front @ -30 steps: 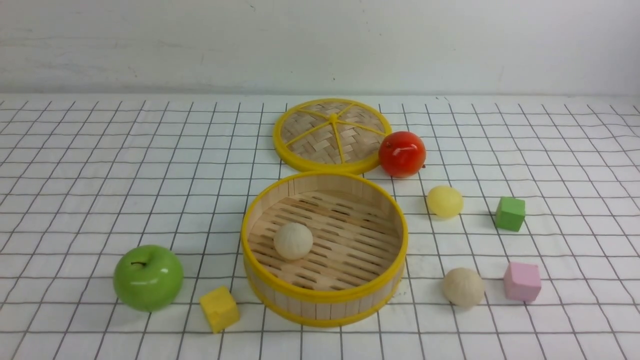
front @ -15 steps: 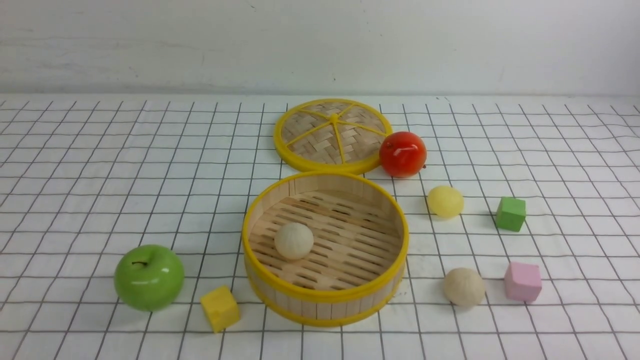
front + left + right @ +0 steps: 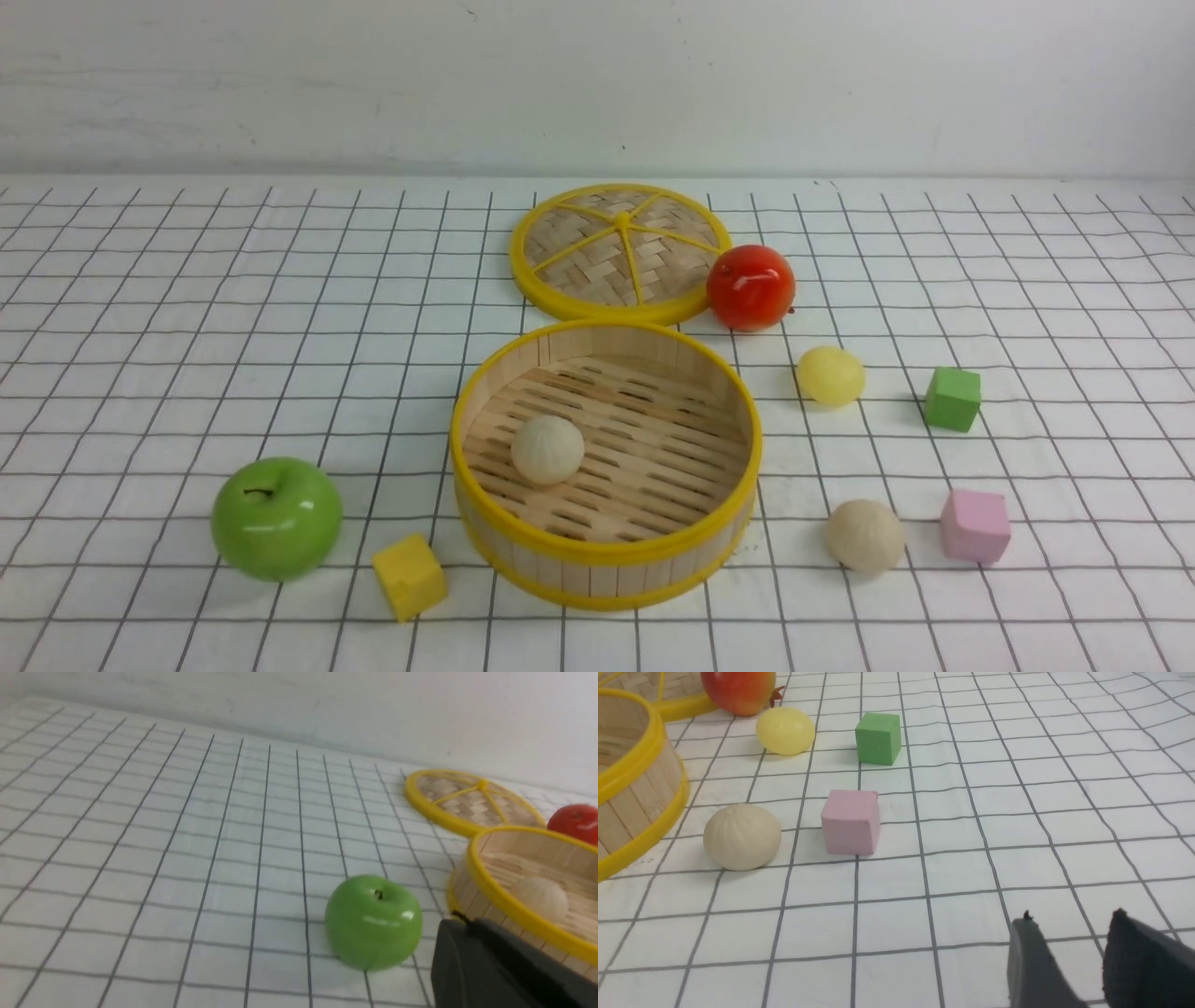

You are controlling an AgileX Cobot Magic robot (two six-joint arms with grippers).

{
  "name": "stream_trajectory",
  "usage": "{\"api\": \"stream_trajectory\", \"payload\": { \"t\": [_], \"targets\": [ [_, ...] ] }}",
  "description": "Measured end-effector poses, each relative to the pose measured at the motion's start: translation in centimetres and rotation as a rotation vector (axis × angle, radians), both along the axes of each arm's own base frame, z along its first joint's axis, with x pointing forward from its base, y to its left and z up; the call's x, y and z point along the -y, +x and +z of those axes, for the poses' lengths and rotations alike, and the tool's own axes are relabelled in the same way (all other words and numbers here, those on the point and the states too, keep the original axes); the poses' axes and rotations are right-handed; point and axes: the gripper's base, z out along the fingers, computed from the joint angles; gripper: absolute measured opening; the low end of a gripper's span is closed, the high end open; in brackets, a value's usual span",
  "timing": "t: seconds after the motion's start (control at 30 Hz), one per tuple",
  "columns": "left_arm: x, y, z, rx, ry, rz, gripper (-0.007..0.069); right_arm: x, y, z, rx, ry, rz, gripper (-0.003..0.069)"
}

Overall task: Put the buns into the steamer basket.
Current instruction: Use the right arm to grab a steamed stuffed bun

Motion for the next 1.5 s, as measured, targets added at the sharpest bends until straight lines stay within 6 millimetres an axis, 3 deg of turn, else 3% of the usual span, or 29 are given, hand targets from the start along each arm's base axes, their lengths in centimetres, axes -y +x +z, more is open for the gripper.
{"api": "stream_trajectory", "payload": {
  "t": [0.1, 0.23, 1.23, 1.47, 1.5],
  "targets": [
    [0.0, 0.4, -2.7, -0.081, 0.009, 0.0, -0.0013, 0.0, 0.0, 0.0, 0.0, 0.0, 0.0, 0.0241],
    [0.0, 0.4, -4.5, -0.158, 0.013, 0.001, -0.001, 0.0, 0.0, 0.0, 0.0, 0.0, 0.0, 0.0241],
    [0.0, 0.4, -4.6, -0.162, 0.009, 0.001, 0.0004, 0.0, 0.0, 0.1, 0.014, -0.012, 0.0, 0.0241],
    [0.0, 0.4, -4.6, -0.162, 0.008, 0.001, 0.0004, -0.1, 0.5, 2.0, 0.248, -0.086, 0.023, 0.0241],
    [0.0, 0.4, -4.6, -0.162, 0.008, 0.001, 0.0005, -0.2, 0.5, 2.9, 0.347, -0.091, 0.035, 0.0241]
  ]
}}
